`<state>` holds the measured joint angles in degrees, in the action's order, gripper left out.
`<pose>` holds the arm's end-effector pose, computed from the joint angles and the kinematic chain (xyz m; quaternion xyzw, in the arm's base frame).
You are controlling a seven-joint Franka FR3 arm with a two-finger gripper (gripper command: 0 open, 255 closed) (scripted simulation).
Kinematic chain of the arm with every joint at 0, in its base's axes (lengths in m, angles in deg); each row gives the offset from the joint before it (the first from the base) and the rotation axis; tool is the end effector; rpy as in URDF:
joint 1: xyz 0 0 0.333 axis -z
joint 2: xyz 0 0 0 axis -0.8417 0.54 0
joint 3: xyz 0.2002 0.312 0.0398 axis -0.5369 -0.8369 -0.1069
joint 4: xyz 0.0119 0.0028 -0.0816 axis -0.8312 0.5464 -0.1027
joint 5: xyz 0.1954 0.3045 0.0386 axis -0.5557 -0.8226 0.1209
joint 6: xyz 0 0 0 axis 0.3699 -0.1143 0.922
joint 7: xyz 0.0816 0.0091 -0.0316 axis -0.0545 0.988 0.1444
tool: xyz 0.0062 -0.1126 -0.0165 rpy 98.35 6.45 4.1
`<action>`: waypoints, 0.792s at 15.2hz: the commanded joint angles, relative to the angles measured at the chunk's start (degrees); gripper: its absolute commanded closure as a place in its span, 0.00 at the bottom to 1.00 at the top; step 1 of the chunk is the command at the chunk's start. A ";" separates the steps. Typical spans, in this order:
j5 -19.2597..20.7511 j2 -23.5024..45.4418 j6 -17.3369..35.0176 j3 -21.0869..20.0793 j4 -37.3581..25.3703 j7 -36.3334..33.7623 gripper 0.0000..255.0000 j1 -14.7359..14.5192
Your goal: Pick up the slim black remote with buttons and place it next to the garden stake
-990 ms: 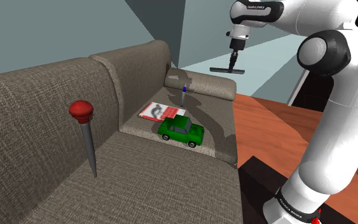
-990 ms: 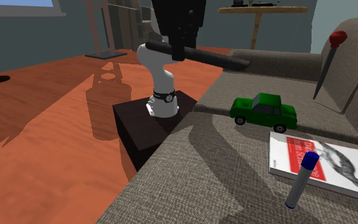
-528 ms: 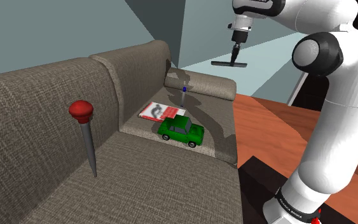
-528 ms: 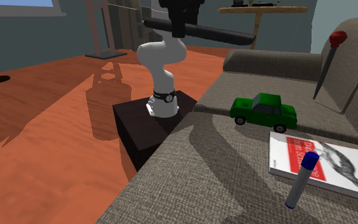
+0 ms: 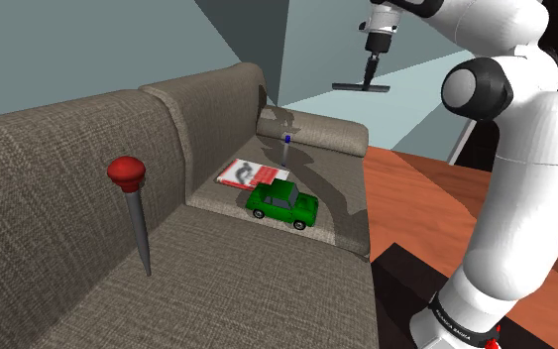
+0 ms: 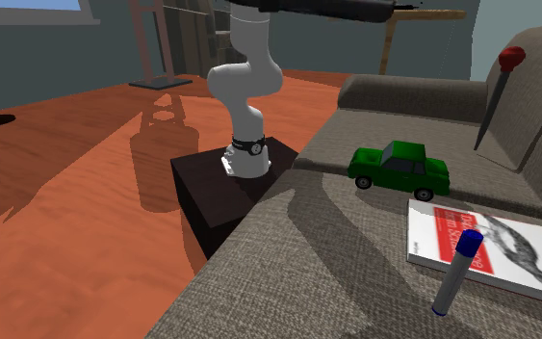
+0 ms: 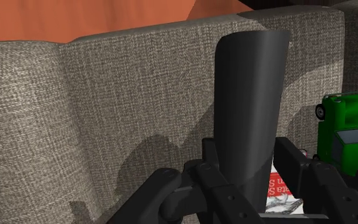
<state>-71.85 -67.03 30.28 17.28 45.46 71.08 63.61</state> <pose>0.5395 -0.2171 0.7234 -0.9642 -0.2619 0.0103 0.0394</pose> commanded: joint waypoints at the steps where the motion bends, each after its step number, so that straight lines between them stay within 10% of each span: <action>1: 0.57 -1.43 -0.11 -0.39 1.16 -1.39 1.00 -1.31; 12: 6.39 -19.05 6.65 -7.58 23.46 -17.96 1.00 -13.33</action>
<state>-65.99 -84.08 36.09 10.45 66.26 54.65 51.11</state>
